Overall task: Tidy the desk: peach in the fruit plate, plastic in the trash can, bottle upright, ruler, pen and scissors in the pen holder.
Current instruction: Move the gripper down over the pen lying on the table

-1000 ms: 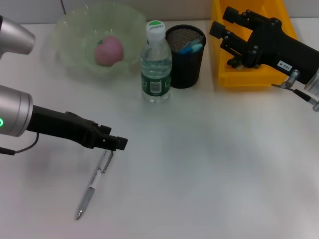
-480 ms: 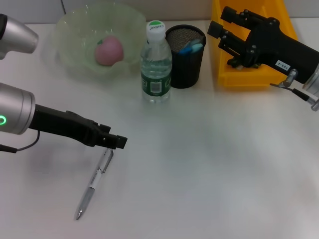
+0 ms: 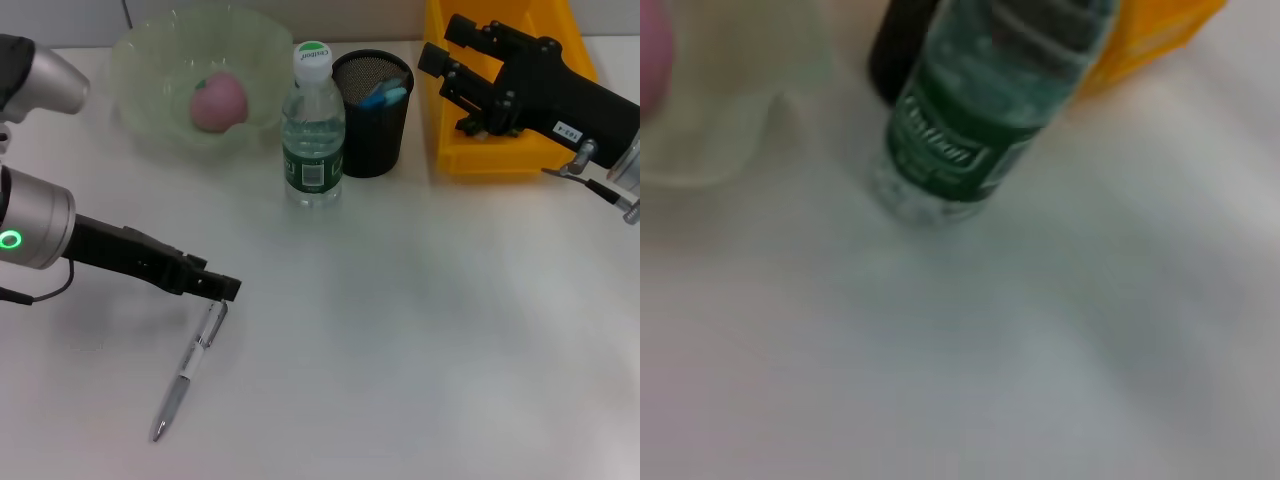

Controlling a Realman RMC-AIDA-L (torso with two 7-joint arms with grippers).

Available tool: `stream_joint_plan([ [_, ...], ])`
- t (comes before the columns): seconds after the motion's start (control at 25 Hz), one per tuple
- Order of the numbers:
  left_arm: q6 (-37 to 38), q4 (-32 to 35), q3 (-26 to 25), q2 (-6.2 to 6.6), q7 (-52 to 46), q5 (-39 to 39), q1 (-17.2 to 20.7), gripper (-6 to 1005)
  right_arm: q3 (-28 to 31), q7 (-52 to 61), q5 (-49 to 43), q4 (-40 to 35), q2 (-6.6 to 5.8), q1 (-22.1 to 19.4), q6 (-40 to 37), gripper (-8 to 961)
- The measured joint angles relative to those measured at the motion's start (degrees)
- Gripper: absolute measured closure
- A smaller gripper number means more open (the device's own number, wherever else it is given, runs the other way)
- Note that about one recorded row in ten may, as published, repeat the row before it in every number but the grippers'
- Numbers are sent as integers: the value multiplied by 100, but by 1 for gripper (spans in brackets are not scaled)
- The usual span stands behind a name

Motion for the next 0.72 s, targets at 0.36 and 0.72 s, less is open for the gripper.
stream_joint_plan([
  [0.36,168,191,882,2,-1342,855,-512,369,2,0,0,57,-1,79,69,469],
  [0.72,134,555,1757,-29,-2718,1528,-832,368,2,-180,105,88,-1,122,148,470],
])
